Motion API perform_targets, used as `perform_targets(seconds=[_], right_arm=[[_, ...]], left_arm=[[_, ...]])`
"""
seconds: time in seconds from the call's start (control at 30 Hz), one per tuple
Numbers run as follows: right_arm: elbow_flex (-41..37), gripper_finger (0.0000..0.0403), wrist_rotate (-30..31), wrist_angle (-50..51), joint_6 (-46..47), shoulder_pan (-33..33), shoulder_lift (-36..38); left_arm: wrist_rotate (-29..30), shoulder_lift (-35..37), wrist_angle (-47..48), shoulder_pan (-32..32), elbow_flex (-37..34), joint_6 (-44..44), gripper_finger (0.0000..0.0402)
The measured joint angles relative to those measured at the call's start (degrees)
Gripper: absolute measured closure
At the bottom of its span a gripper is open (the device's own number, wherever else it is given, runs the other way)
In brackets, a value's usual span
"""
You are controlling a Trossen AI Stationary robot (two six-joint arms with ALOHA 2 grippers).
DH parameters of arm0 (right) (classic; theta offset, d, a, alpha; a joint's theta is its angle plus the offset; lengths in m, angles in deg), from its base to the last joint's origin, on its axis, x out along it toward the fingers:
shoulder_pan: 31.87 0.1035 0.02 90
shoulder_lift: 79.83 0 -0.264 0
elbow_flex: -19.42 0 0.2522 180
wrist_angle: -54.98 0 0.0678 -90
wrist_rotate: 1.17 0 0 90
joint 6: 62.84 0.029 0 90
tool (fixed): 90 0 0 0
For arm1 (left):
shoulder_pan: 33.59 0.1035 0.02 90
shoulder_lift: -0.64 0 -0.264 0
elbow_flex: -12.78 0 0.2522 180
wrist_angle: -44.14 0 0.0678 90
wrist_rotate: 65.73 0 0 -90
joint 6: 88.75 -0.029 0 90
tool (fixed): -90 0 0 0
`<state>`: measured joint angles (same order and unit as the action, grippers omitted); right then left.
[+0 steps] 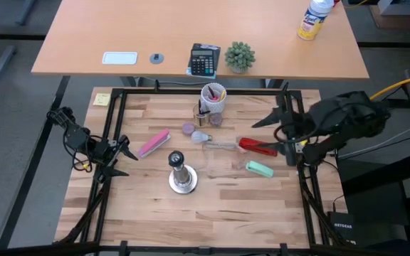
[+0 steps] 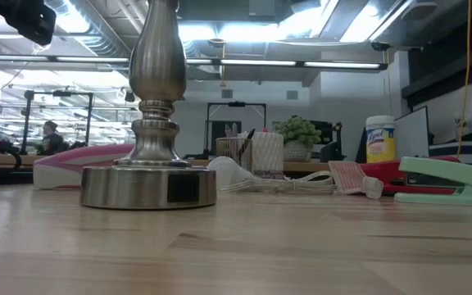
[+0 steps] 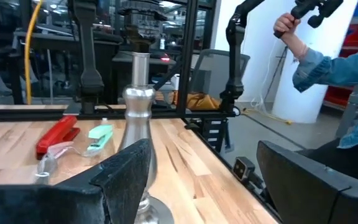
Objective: Screw lightbulb
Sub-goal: Return to Home Position
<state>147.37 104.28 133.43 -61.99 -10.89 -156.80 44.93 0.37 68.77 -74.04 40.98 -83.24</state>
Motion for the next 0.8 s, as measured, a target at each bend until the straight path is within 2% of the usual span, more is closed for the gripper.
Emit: perform_targets(seconds=[0.1,0.23,0.43,0.57,0.67,0.8], right_arm=[[-6.06,0.0150,0.52,-0.99,-1.18,0.00,4.45],[-21.77,0.0150,0.88,-8.50,-1.28,0.00,14.51],[-52.28,0.0150,1.05,-32.36,-1.23,0.00,33.23],[-70.87,0.0150,4.71,-50.47,-1.59,0.00,45.57],[-82.15,0.0150,8.88,-61.10,-2.93,0.00,52.88],[-92.34,0.0150,11.60,-67.20,-2.29,-0.02,61.36]], left_arm=[[1.99,0.00,0.00,0.01,0.00,-1.12,0.0116],[4.15,-0.02,0.02,0.01,0.00,-2.60,0.0116],[4.43,-0.03,0.14,0.01,0.00,-1.05,0.0116],[4.45,-0.02,0.20,0.01,0.00,-1.23,0.0116],[4.76,-0.02,0.23,0.01,0.00,-1.84,0.0116],[7.32,-0.02,0.52,0.01,0.00,-4.83,0.0116]])
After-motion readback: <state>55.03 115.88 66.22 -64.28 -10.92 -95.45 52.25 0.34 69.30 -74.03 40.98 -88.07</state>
